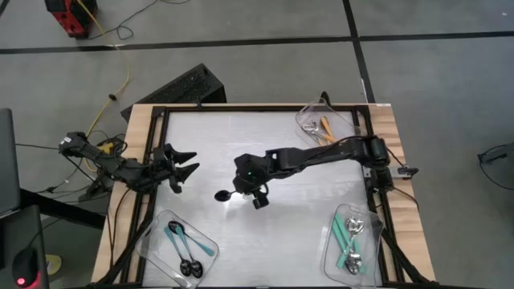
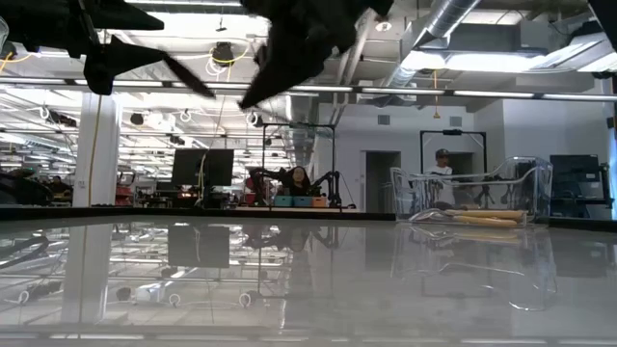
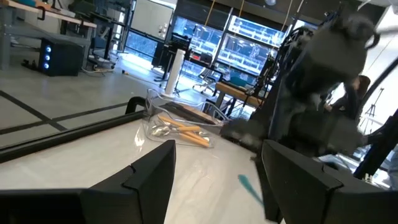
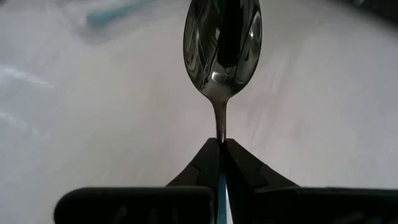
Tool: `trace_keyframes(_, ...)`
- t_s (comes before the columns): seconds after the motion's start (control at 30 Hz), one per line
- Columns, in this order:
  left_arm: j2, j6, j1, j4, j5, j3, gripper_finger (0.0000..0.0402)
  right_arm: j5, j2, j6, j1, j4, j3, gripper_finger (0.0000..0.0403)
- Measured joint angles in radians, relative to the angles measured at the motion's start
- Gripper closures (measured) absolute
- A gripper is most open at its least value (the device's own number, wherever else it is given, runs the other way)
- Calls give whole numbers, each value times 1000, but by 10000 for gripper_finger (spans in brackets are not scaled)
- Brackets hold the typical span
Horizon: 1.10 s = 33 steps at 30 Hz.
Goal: Sort silverware by color (type)
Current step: Put the blue spoon into the bottom left transparent bin
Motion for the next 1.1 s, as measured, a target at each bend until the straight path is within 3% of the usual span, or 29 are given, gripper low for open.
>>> trace_keyframes(0.37,0,-5,0,3,-5,0,176,4,-96,6,48,4,0,370)
trace_keyframes(0.6,0,-11,0,2,-6,0,176,85,-92,2,99,72,0,370)
trace_keyframes(1.1,0,-27,0,4,11,0,176,156,-90,-33,162,457,0,370)
